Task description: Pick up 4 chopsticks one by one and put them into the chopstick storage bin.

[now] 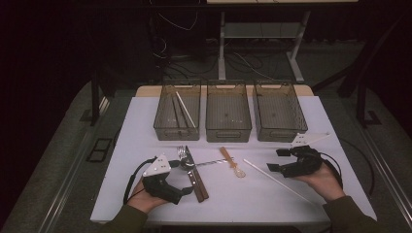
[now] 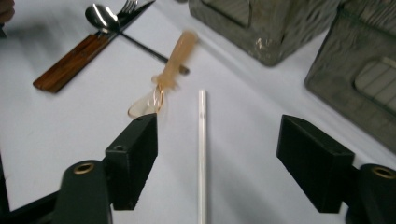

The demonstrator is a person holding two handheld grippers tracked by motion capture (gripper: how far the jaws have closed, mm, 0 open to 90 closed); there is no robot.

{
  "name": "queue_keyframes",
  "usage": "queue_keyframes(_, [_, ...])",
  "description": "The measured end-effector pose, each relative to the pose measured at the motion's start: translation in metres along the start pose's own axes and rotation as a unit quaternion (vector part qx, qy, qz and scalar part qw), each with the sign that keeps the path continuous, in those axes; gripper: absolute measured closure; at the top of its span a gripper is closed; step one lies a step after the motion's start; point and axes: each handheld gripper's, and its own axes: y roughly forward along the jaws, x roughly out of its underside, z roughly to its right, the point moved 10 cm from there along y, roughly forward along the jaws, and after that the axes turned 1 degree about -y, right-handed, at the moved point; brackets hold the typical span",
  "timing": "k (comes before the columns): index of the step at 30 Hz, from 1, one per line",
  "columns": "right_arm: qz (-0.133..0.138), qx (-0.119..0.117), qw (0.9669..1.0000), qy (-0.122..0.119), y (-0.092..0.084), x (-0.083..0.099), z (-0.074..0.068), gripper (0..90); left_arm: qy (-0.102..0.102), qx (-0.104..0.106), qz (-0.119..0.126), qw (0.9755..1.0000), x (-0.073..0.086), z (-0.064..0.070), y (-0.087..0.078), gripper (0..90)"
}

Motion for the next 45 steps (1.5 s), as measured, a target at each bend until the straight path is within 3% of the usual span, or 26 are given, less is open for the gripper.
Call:
queue_keyframes(5, [-0.018,-0.001,0.9998,0.001,-0.004,0.014,0.000,40.3,0.001,0.001,0.000,1.0000,-0.001,0.000,0.000,0.0])
queue_keyframes(10, [-0.059,0.003,0.9982,-0.012,-0.004,0.031,-0.002,49.4,0.001,0.001,0.000,1.0000,0.000,0.000,0.000,0.0])
queue_keyframes(16, [-0.120,0.013,0.9919,-0.040,-0.001,0.047,-0.006,62.9,0.003,0.001,0.001,1.0000,0.000,0.001,-0.001,0.0])
queue_keyframes(20, [-0.152,0.022,0.9872,-0.045,-0.002,0.053,-0.006,71.7,0.003,0.002,0.001,1.0000,0.000,0.001,-0.001,0.0])
queue_keyframes(25, [-0.187,0.025,0.9805,-0.057,-0.003,0.059,-0.007,74.6,0.004,0.003,0.000,1.0000,0.000,0.001,0.000,0.0])
queue_keyframes(30, [-0.225,0.038,0.9709,-0.072,-0.002,0.065,-0.006,76.2,0.005,0.003,-0.001,1.0000,0.000,0.002,0.000,0.0])
queue_keyframes(33, [-0.239,0.035,0.9675,-0.074,-0.002,0.065,-0.008,77.1,0.005,0.003,-0.001,1.0000,0.000,0.002,0.000,0.0])
queue_keyframes(38, [-0.278,0.037,0.9560,-0.085,0.000,0.069,-0.007,78.1,0.005,0.004,0.000,1.0000,-0.001,0.003,0.000,0.0])
queue_keyframes(41, [-0.293,0.032,0.9522,-0.081,0.001,0.068,-0.008,80.0,0.005,0.004,0.001,1.0000,-0.001,0.003,0.000,0.0])
queue_keyframes(45, [-0.324,0.033,0.9418,-0.083,0.004,0.067,-0.006,80.5,0.007,0.006,-0.001,1.0000,-0.001,0.003,0.000,0.0])
